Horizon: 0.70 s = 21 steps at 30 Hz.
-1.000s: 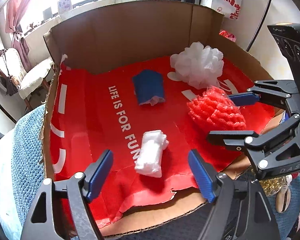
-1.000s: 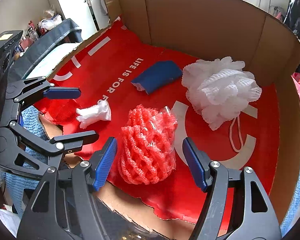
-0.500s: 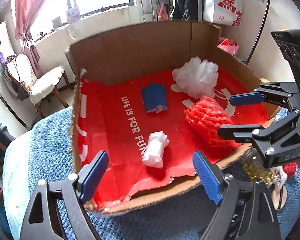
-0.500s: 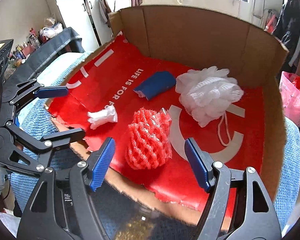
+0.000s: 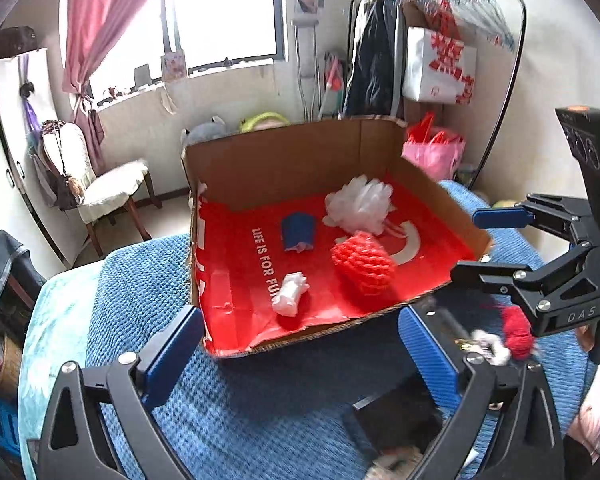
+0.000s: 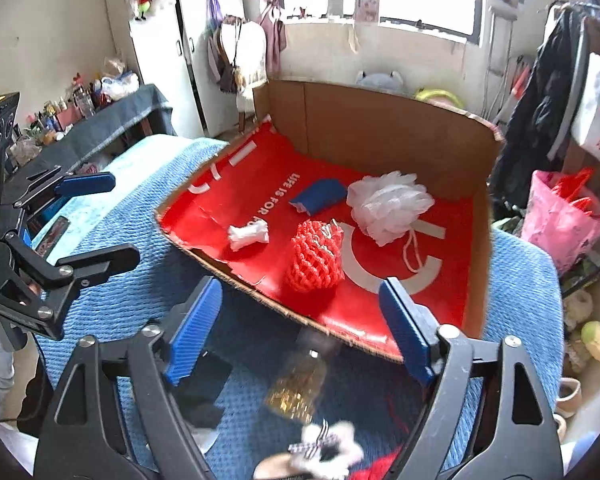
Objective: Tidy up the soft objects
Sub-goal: 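Withdraw both tools from the box toward the items on the blanket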
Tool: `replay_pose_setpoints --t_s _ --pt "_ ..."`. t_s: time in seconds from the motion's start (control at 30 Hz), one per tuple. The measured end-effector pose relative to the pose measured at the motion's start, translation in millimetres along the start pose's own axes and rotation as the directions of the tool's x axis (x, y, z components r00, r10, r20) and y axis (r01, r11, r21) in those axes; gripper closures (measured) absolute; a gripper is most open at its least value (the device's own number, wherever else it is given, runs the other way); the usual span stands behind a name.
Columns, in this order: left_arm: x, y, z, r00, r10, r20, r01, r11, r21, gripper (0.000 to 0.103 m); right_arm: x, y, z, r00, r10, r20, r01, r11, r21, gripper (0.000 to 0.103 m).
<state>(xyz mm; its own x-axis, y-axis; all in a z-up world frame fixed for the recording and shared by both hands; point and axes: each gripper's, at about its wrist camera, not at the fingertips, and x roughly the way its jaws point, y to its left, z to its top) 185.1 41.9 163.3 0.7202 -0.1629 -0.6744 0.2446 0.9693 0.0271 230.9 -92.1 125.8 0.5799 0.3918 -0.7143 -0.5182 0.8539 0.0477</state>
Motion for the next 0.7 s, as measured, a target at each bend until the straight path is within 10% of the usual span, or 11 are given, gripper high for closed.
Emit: replay_pose_setpoints --t_s 0.7 --pt "-69.7 -60.3 -110.7 0.986 -0.093 0.140 0.108 0.989 -0.105 0.000 -112.8 47.0 -135.1 0.955 -0.214 0.207 0.198 0.976 0.093 0.005"
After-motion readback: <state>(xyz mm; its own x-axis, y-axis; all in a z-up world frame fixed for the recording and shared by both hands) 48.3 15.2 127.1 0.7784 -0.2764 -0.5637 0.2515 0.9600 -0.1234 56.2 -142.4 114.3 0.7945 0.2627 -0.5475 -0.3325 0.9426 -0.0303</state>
